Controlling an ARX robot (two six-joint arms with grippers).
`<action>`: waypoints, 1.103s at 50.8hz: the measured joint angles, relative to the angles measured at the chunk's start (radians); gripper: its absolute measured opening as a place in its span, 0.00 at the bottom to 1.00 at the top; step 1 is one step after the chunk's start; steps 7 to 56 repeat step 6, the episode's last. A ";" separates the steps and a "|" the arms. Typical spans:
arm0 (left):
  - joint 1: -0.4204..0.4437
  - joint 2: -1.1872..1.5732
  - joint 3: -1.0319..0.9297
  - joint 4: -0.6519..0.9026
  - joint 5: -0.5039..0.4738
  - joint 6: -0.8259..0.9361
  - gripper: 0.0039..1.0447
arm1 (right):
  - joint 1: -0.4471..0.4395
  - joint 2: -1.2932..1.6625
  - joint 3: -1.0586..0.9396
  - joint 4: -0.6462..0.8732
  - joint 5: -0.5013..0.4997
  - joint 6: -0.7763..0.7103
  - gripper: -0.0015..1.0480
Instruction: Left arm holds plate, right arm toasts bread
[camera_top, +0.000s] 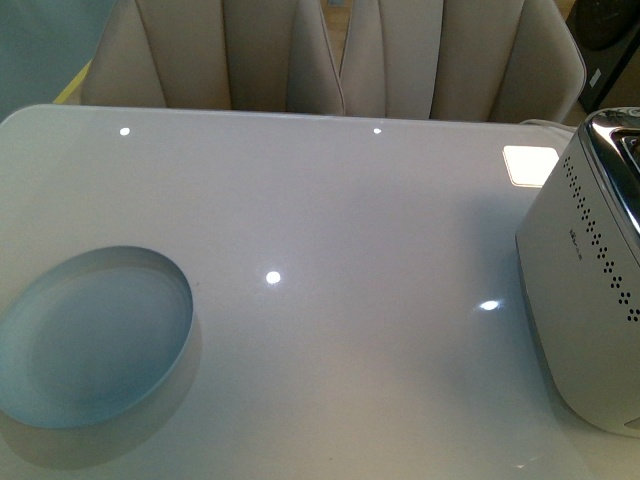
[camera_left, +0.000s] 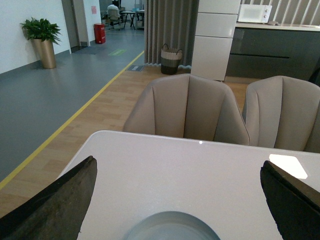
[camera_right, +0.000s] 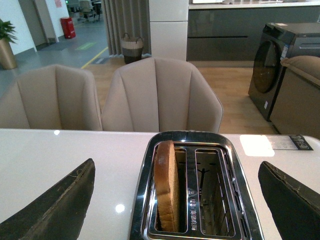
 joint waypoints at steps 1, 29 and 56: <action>0.000 0.000 0.000 0.000 0.000 0.000 0.93 | 0.000 0.000 0.000 0.000 0.000 0.000 0.92; 0.000 0.000 0.000 0.000 0.000 0.000 0.93 | 0.000 0.000 0.000 0.000 0.000 0.000 0.92; 0.000 0.000 0.000 0.000 0.000 0.000 0.93 | 0.000 0.000 0.000 0.000 0.000 0.000 0.92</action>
